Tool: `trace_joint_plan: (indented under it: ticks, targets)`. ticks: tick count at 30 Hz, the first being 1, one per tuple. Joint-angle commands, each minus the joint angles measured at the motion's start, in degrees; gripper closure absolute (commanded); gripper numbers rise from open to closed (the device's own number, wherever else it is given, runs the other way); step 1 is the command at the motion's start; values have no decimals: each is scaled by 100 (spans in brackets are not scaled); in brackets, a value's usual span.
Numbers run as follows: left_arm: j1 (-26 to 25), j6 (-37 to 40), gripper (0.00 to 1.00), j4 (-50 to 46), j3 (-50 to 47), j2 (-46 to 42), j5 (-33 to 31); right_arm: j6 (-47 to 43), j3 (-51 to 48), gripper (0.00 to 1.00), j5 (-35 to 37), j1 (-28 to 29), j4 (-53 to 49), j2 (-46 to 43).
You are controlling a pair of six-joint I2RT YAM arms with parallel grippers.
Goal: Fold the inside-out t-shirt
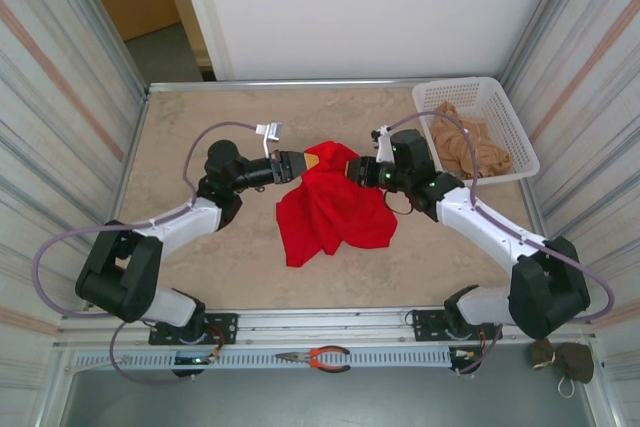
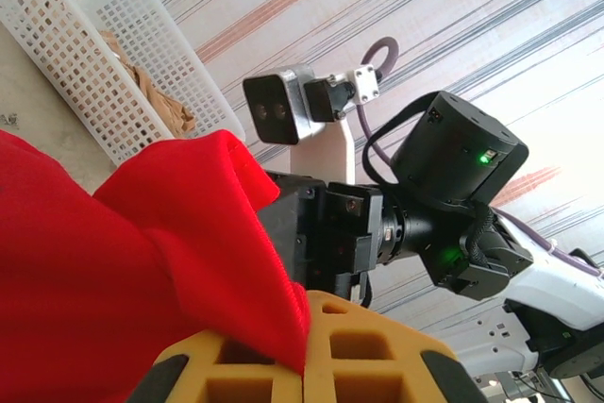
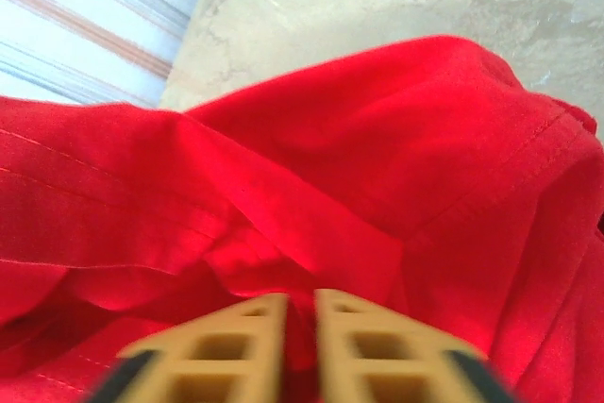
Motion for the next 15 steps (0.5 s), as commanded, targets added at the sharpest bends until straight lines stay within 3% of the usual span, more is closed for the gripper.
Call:
trace_joint_plan:
  ticks: [1, 7, 8, 10, 12, 15]
  targets:
    - [157, 113, 100, 35, -135, -182, -40, 84, 202, 100, -200, -84, 251, -435]
    - [496, 88, 100, 22, -319, -123, -178, 41, 4, 100, -129, 88, 262, -1526]
    - [522, 78, 94, 5, -311, -111, -175, 49, -62, 100, -83, 124, 302, -1642]
    - [545, 109, 70, -94, -291, -117, -178, 40, -280, 100, -61, 173, 487, -1751]
    - [550, 182, 54, -250, -291, -179, -189, 40, -482, 100, -97, 183, 649, -1753]
    - [549, 431, 45, -675, -363, -444, -319, 22, -671, 100, -129, 182, 686, -1755]
